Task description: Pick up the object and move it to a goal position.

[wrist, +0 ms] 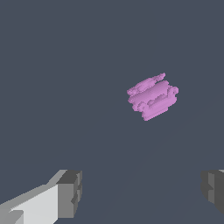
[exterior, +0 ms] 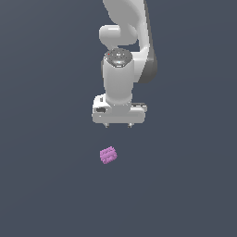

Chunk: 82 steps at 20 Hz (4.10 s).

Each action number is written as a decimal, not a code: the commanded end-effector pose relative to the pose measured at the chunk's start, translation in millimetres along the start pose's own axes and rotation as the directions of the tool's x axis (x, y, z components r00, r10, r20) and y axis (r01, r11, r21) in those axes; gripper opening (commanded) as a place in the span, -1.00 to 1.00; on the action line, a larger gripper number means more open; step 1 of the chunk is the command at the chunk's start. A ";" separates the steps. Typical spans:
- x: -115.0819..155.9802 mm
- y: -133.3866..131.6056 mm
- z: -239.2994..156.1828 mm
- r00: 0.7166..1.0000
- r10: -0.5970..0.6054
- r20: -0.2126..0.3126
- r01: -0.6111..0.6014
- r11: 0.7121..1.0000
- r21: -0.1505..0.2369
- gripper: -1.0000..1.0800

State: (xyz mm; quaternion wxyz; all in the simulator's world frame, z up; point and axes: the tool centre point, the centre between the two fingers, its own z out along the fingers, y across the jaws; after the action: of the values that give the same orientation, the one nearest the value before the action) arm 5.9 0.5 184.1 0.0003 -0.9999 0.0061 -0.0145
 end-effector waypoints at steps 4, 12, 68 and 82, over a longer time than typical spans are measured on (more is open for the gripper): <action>0.8 -4.5 -2.5 1.000 -0.010 -0.002 0.010 1.000 0.003 0.92; 3.5 -23.9 -13.5 0.998 -0.057 -0.010 0.057 0.998 0.018 0.92; 71.3 51.7 85.2 0.458 0.889 0.013 -0.889 0.458 -0.026 0.92; 68.4 51.6 131.1 0.457 0.889 0.013 -0.889 0.457 -0.026 0.92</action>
State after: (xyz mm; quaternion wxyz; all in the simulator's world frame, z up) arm 77.4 -52.1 61.4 -0.0002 -0.8505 0.5259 0.0005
